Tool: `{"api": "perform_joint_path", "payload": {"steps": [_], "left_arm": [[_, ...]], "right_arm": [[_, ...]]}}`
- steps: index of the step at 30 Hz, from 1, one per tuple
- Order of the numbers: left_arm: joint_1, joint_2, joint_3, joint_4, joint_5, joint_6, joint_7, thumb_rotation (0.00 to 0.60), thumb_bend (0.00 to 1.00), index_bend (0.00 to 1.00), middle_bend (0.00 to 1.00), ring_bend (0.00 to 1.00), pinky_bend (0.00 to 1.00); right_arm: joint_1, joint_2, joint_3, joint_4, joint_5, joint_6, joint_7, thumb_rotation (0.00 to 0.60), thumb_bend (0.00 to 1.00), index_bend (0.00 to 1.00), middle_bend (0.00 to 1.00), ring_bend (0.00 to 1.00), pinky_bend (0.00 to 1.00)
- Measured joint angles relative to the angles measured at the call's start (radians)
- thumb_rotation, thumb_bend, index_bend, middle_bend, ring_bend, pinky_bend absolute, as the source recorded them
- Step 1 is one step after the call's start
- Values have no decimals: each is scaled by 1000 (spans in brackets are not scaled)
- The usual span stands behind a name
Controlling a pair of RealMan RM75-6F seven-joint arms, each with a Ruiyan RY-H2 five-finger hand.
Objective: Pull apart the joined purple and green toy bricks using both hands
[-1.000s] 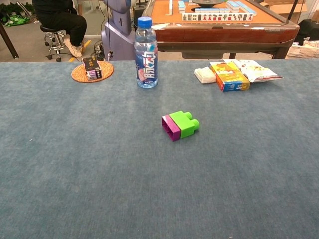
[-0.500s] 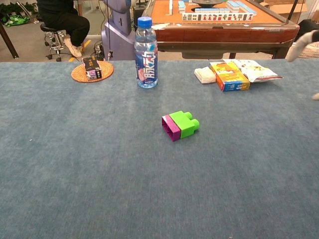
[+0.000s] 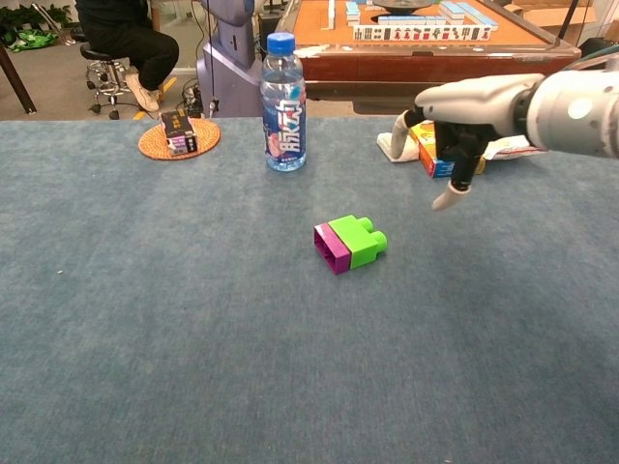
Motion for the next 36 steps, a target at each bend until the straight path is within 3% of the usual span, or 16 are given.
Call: {"api": "perform_joint_path", "payload": {"steps": [11, 21, 36], "left_arm": [[-24, 1, -9, -8, 11, -27, 20, 600, 0, 325, 376, 343, 534], [-27, -3, -8, -10, 10, -36, 20, 600, 0, 325, 376, 343, 538], [-20, -11, -3, 5, 9, -36, 4, 600, 0, 326, 376, 343, 538]], "right_arm": [[120, -112, -55, 158, 70, -72, 10, 600, 0, 278, 1000, 1000, 1000], [170, -188, -93, 266, 63, -105, 61, 600, 0, 278, 1000, 1000, 1000], [219, -243, -130, 339, 73, -125, 105, 600, 0, 278, 1000, 1000, 1000]]}}
